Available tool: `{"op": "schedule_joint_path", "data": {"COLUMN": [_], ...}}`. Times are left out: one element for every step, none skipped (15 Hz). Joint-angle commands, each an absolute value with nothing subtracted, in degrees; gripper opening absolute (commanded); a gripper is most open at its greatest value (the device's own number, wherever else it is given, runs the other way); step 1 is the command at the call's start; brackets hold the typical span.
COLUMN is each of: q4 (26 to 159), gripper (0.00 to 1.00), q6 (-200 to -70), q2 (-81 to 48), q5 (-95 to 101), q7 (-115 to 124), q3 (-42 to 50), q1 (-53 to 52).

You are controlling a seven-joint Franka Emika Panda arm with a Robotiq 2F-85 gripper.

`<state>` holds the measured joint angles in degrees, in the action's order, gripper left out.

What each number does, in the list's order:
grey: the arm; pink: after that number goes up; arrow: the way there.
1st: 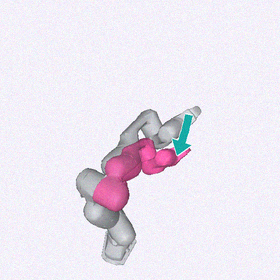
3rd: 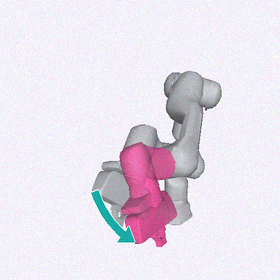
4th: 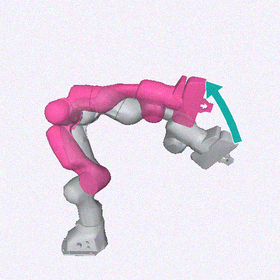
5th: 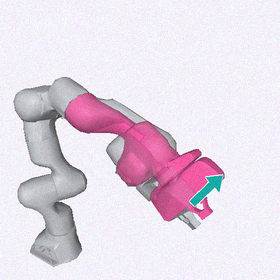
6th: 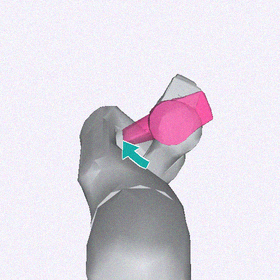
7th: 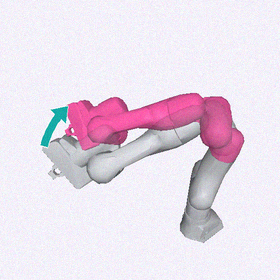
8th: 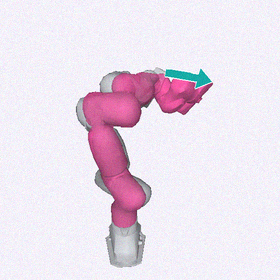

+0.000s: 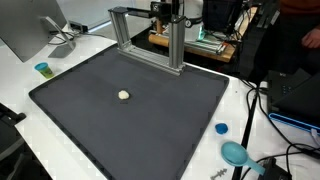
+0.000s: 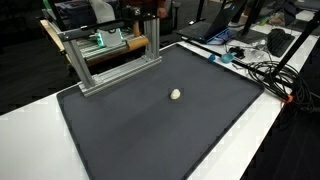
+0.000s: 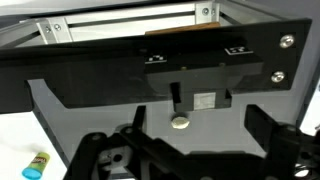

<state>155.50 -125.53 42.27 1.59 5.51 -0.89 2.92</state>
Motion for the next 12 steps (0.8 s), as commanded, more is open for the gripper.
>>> {"op": "schedule_joint_path", "data": {"q4": [156.5, 156.9, 157.3, 157.9, 158.2, 158.7, 159.0, 157.2, 157.3, 157.3, 157.3, 157.3], "gripper": [1.00, 1.00, 1.00, 1.00, 1.00, 1.00, 1.00, 1.00, 1.00, 0.98, 0.94, 0.87], "q6": [-125.5, -125.6, -125.7, -126.4, -126.9, -127.7, -128.0, -127.0, -126.7, -126.4, -126.0, -125.9], "q2": [43.1, 43.3, 43.5, 43.7, 43.9, 44.0, 43.9, 42.5, 42.6, 42.8, 43.1, 43.3], "q5": [1.4, 1.4, 1.4, 1.5, 1.3, 1.4, 1.5, 1.5, 1.5, 1.3, 1.2, 1.1], "q7": [2.9, 2.4, 1.8, 2.1, 2.7, 3.4, 3.5, 3.9, 3.8, 3.7, 3.7, 3.9], "q3": [-0.4, -0.4, -0.3, -0.6, -0.6, -0.8, -0.8, -0.8, -0.6, -0.5, -0.4, -0.5], "q1": [1.6, 1.4, 1.1, 1.2, 1.3, 1.6, 1.8, 2.1, 2.2, 2.2, 2.2, 2.3]}}
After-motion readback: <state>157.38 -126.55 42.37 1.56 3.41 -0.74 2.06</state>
